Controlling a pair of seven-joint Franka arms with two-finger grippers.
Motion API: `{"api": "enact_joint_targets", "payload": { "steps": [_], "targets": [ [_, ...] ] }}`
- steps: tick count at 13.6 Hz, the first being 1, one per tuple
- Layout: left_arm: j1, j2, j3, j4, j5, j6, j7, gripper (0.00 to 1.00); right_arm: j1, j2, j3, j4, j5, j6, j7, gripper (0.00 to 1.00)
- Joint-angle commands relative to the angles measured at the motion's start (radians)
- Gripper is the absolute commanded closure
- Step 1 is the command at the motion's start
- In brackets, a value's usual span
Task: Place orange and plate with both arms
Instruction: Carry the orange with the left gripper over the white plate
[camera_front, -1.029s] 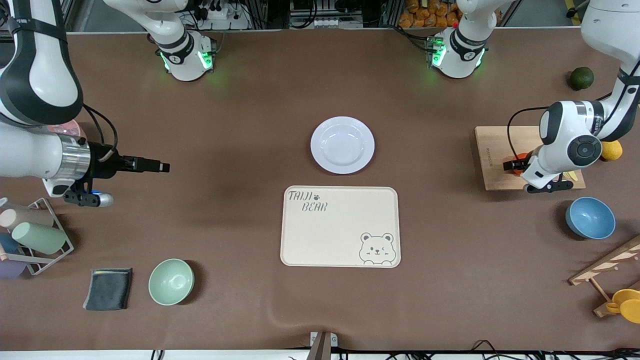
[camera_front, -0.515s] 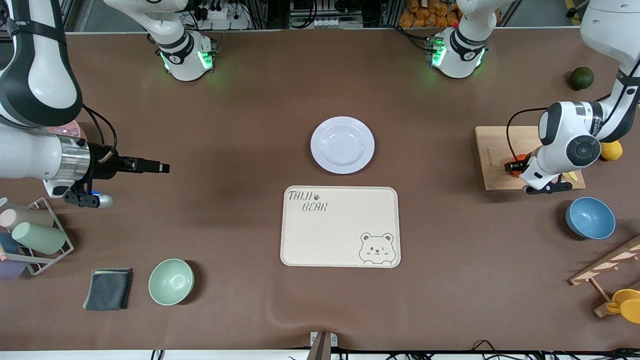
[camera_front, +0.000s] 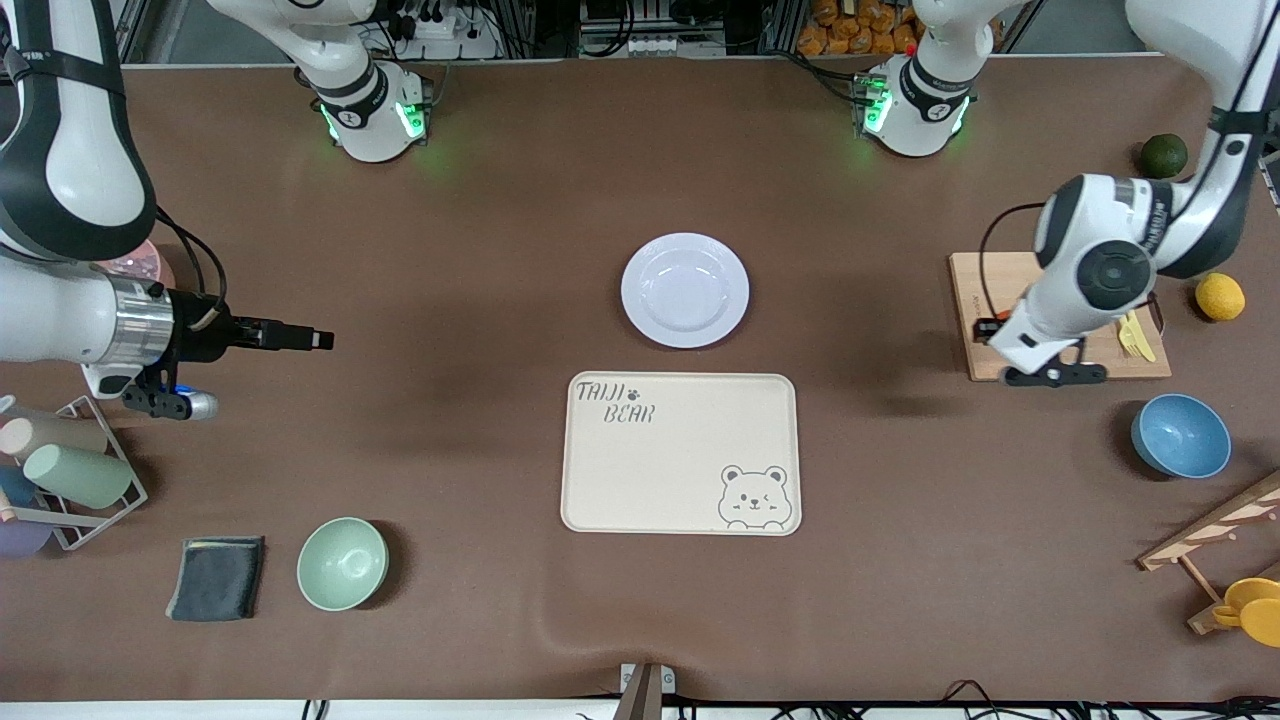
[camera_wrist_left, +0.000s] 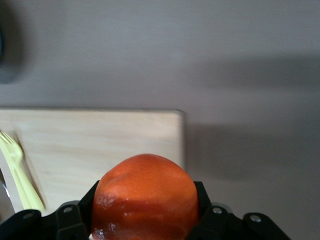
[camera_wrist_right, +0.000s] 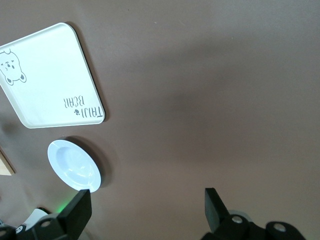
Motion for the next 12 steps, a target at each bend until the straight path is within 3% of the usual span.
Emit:
{"api": "enact_joint_targets", "payload": {
  "steps": [1, 4, 8, 12],
  "targets": [
    [-0.001, -0.001, -0.141, 0.045, -0.071, -0.095, -0.124, 0.90, -0.025, 0.003, 0.014, 0.004, 0.024, -0.010, -0.012, 0.00],
    [-0.036, 0.053, -0.286, 0.121, -0.108, -0.158, -0.341, 0.90, -0.039, 0.012, 0.014, 0.004, 0.027, -0.010, -0.025, 0.00],
    [-0.264, 0.191, -0.289, 0.238, -0.111, -0.176, -0.671, 0.90, -0.056, 0.012, 0.012, -0.042, 0.125, -0.007, -0.048, 0.00],
    [-0.431, 0.378, -0.286, 0.396, -0.106, -0.175, -0.879, 0.90, -0.037, 0.044, 0.014, -0.051, 0.182, 0.019, -0.052, 0.00]
  ]
}}
